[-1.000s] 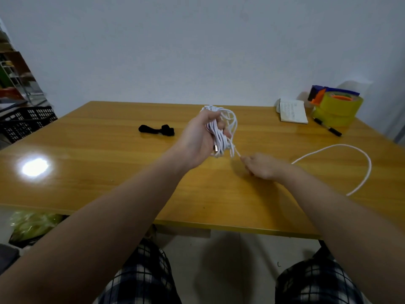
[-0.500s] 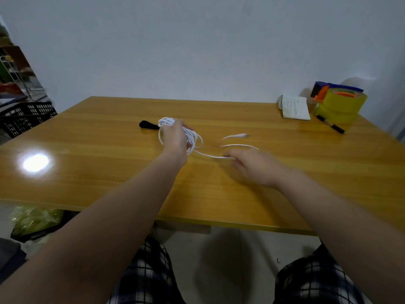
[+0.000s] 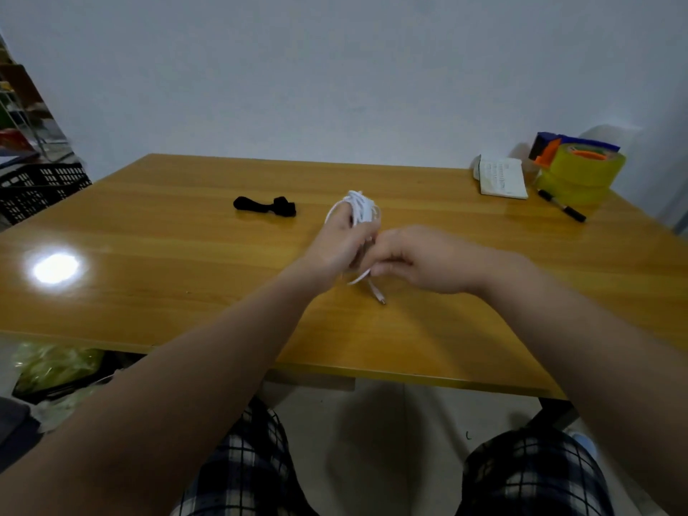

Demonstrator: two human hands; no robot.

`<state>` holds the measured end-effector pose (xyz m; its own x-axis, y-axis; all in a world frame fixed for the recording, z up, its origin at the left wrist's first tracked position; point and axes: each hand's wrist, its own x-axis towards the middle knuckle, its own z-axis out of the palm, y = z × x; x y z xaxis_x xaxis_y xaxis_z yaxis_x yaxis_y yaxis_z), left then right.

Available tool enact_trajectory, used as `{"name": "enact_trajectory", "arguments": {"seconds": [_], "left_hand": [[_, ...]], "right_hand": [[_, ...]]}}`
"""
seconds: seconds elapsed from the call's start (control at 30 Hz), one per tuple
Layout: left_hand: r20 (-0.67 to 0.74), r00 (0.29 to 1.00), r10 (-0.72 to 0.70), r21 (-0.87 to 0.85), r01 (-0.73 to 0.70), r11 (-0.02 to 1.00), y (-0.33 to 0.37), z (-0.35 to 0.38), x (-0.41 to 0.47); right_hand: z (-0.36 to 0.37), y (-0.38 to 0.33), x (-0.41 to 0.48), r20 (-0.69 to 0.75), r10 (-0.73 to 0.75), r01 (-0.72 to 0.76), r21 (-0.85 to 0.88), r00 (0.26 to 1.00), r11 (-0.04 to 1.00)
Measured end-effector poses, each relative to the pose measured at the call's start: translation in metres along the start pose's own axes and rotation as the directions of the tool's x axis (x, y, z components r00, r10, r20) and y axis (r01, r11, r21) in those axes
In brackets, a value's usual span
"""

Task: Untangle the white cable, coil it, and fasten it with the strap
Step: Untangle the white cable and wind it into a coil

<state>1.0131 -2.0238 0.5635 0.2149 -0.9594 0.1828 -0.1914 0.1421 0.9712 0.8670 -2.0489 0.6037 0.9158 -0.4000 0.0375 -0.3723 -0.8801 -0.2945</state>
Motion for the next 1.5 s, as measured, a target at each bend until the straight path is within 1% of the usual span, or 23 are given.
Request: {"name": "enact_trajectory", "arguments": {"seconds": [0.07,0.1,0.17,0.23,0.3,0.37,0.43,0.5,0.53,0.63,0.67,0.77,0.83,0.93,1.03,1.1,1.13,1.17,1.23,1.27,1.33,1.43,1.5], "left_hand": [[0.116,0.993,0.029,0.099,-0.04,0.994,0.004,0.001,-0.002],[0.133,0.991,0.018,0.097,-0.031,0.995,0.008,0.0,-0.004],[0.121,0.993,-0.007,0.065,-0.001,0.998,0.014,-0.003,-0.007],[0.134,0.989,-0.061,0.052,0.055,0.997,0.019,-0.007,-0.009],[0.216,0.973,-0.086,0.077,0.071,0.995,0.026,-0.008,-0.013],[0.303,0.952,-0.04,0.148,-0.006,0.989,0.032,-0.004,-0.018],[0.356,0.934,0.016,0.202,-0.094,0.975,0.034,0.0,-0.023],[0.399,0.915,0.05,0.178,-0.13,0.975,0.033,0.003,-0.028],[0.387,0.92,0.053,0.157,-0.123,0.98,0.032,0.004,-0.028],[0.253,0.967,0.016,0.138,-0.052,0.989,0.03,0.003,-0.027],[0.212,0.977,-0.001,0.104,-0.021,0.994,0.029,0.001,-0.026],[0.14,0.988,-0.058,-0.098,0.072,0.993,0.029,-0.018,-0.022],[0.116,0.989,-0.095,-0.146,0.111,0.983,0.026,-0.03,-0.02],[0.187,0.975,-0.121,-0.226,0.162,0.96,0.024,-0.029,-0.024],[0.264,0.962,-0.072,-0.364,0.169,0.916,0.029,-0.018,-0.029],[0.262,0.964,-0.038,-0.426,0.151,0.892,0.033,-0.016,-0.029],[0.249,0.968,-0.026,-0.468,0.144,0.872,0.035,-0.016,-0.029],[0.23,0.973,-0.02,-0.517,0.139,0.844,0.034,-0.016,-0.028],[0.165,0.986,-0.032,-0.605,0.126,0.786,0.032,-0.016,-0.026],[0.113,0.992,-0.055,-0.639,0.115,0.761,0.031,-0.014,-0.025],[-0.041,0.991,-0.125,-0.674,0.065,0.736,0.03,-0.011,-0.021],[-0.303,0.93,-0.206,-0.648,-0.043,0.76,0.031,-0.016,-0.011],[-0.412,0.874,-0.256,-0.649,-0.084,0.757,0.032,-0.024,-0.004]], "right_hand": [[-0.005,0.004,-0.001,-0.121,0.021,-0.023,-0.011,0.992,1.0],[-0.006,0.007,-0.002,-0.181,0.047,-0.05,-0.008,0.982,0.999],[-0.009,0.012,-0.005,-0.3,0.106,-0.093,0.055,0.948,0.994],[-0.013,0.014,-0.009,-0.342,0.125,-0.088,0.122,0.931,0.989],[-0.015,0.013,-0.011,-0.348,0.117,-0.077,0.127,0.93,0.989],[-0.016,0.013,-0.01,-0.405,0.142,-0.109,0.104,0.903,0.989],[-0.021,0.016,-0.009,-0.496,0.198,-0.175,0.093,0.845,0.98],[-0.024,0.02,-0.008,-0.533,0.246,-0.226,0.104,0.809,0.969],[-0.025,0.022,-0.008,-0.531,0.259,-0.239,0.108,0.806,0.965],[-0.027,0.027,-0.013,-0.538,0.255,-0.213,0.141,0.804,0.967],[-0.028,0.031,-0.016,-0.555,0.263,-0.197,0.178,0.789,0.964],[-0.031,0.052,-0.029,-0.582,0.348,-0.176,0.333,0.735,0.927],[-0.028,0.062,-0.034,-0.577,0.382,-0.188,0.368,0.722,0.911],[-0.019,0.063,-0.029,-0.587,0.43,-0.289,0.323,0.686,0.901],[-0.009,0.052,-0.018,-0.597,0.51,-0.466,0.244,0.619,0.851],[-0.001,0.046,-0.013,-0.622,0.513,-0.517,0.196,0.592,0.833],[0.003,0.045,-0.01,-0.617,0.504,-0.5,0.198,0.605,0.843],[0.007,0.045,-0.008,-0.593,0.493,-0.465,0.214,0.637,0.859],[0.015,0.043,-0.004,-0.496,0.476,-0.411,0.242,0.726,0.879],[0.02,0.041,-0.002,-0.456,0.469,-0.414,0.221,0.756,0.883],[0.03,0.036,0.0,-0.444,0.453,-0.454,0.11,0.773,0.884],[0.041,0.029,0.001,-0.442,0.378,-0.46,-0.091,0.813,0.883],[0.046,0.031,-0.001,-0.434,0.327,-0.436,-0.181,0.84,0.881]]}}
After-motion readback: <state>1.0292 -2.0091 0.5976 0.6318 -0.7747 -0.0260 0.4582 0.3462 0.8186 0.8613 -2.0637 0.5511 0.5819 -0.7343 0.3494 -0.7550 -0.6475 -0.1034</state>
